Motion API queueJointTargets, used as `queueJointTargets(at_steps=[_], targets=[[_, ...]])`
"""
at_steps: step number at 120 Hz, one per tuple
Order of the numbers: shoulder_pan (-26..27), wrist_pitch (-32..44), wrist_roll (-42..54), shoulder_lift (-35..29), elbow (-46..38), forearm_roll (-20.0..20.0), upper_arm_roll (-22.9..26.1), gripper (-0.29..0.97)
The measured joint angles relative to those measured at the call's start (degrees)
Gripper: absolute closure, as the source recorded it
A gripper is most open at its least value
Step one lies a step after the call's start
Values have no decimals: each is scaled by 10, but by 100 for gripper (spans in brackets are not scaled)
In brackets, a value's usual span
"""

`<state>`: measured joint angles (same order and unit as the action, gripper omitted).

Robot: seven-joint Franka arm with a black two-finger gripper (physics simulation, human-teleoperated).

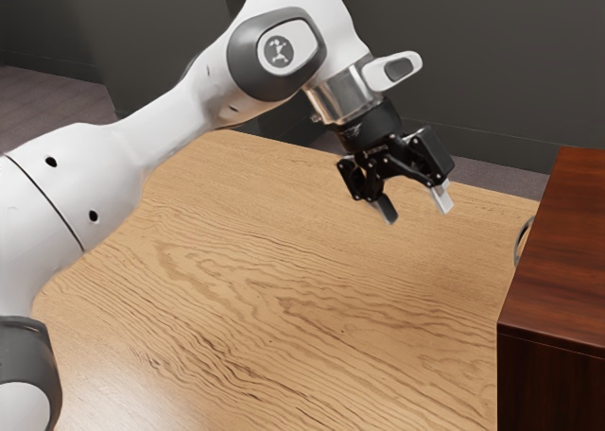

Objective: Pull the drawer handle with one arm to open the drawer

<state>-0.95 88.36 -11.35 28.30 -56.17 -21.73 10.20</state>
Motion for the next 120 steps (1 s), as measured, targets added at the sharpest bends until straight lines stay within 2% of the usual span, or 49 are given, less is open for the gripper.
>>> queueJointTargets(at_steps=[52, 86, 120], targets=[[28, 67, -16, 6, -29, 0, 10, 4], [29, 120, -22, 10, -37, -17, 10, 17], [25, 122, -11, 14, -46, -21, 21, 21]])
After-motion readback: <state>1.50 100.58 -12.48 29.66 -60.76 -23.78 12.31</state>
